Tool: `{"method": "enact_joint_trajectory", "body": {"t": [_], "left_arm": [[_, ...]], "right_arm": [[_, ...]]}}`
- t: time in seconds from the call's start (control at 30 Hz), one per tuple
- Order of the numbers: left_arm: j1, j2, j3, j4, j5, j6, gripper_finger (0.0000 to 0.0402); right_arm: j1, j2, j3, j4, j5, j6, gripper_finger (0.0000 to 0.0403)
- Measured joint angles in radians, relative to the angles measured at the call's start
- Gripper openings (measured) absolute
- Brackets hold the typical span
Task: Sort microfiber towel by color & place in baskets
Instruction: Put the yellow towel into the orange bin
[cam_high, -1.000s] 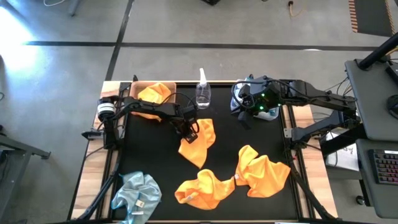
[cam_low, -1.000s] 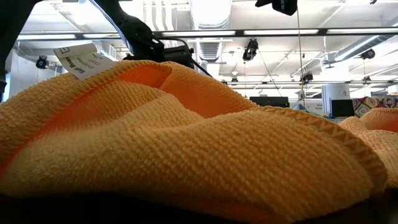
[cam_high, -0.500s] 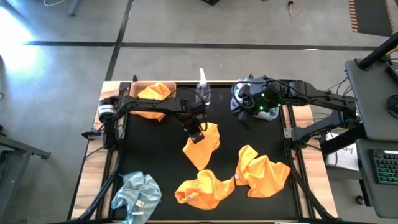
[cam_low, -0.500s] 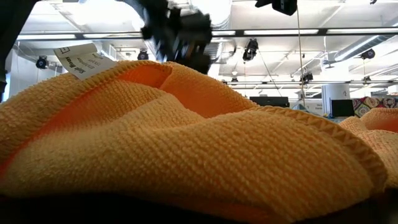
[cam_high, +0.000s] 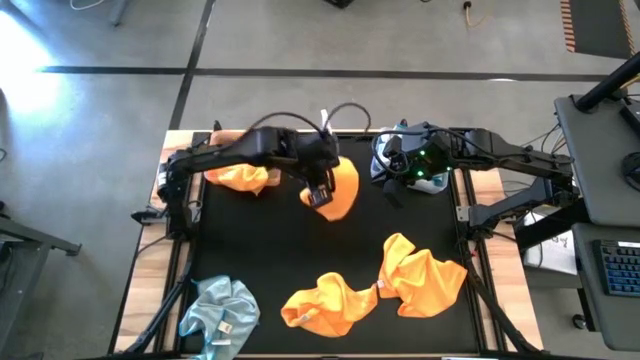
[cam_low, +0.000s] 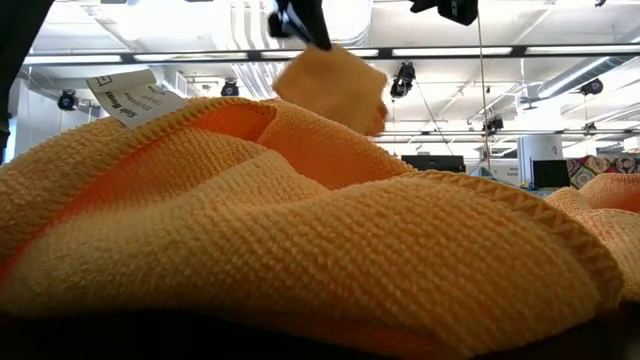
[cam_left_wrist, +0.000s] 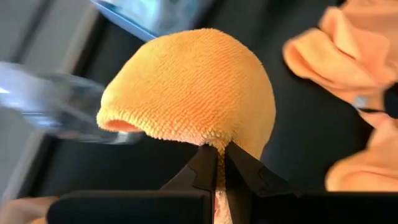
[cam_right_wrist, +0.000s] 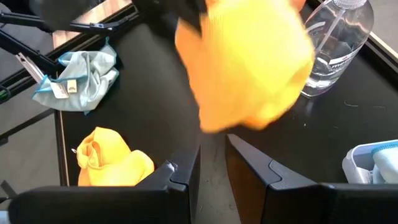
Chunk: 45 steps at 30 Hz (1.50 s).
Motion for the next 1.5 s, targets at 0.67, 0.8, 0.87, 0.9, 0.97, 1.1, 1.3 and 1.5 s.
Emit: {"method": "enact_joint_trajectory", "body": {"t": [0.67,0.8,0.87,0.9,0.97,1.1,1.3,1.5], "left_arm": [[-0.005,-0.089,0.215,-0.151,-0.098,0.003,0.0002],[-0.005,-0.112,0.215,-0.167,-0.102,0.006,0.0002],[-0.006,-0.126,0.215,-0.181,-0.134,0.000,0.0002],[-0.007,-0.133,0.215,-0.191,-0.158,-0.006,0.0002],[-0.007,-0.149,0.215,-0.218,-0.219,-0.029,0.0002],[-0.007,-0.187,0.214,-0.282,-0.357,-0.088,0.0002],[-0.007,-0.257,0.212,-0.347,-0.519,-0.187,0.0002],[-0.007,-0.340,0.206,-0.349,-0.570,-0.201,0.0002]], "right_arm": [[0.000,0.000,-0.001,0.000,0.053,0.001,0.0068],[0.000,0.000,-0.001,0.000,0.054,0.001,0.0068],[0.000,0.000,-0.001,0.000,0.056,0.001,0.0068],[0.000,0.000,-0.001,0.000,0.058,0.001,0.0068],[0.000,0.000,-0.001,0.000,0.070,0.001,0.0068],[0.000,0.000,-0.001,0.000,0.082,0.001,0.0068],[0.000,0.000,-0.001,0.000,0.087,0.001,0.0068],[0.000,0.000,-0.001,0.000,0.104,0.009,0.0068]]}}
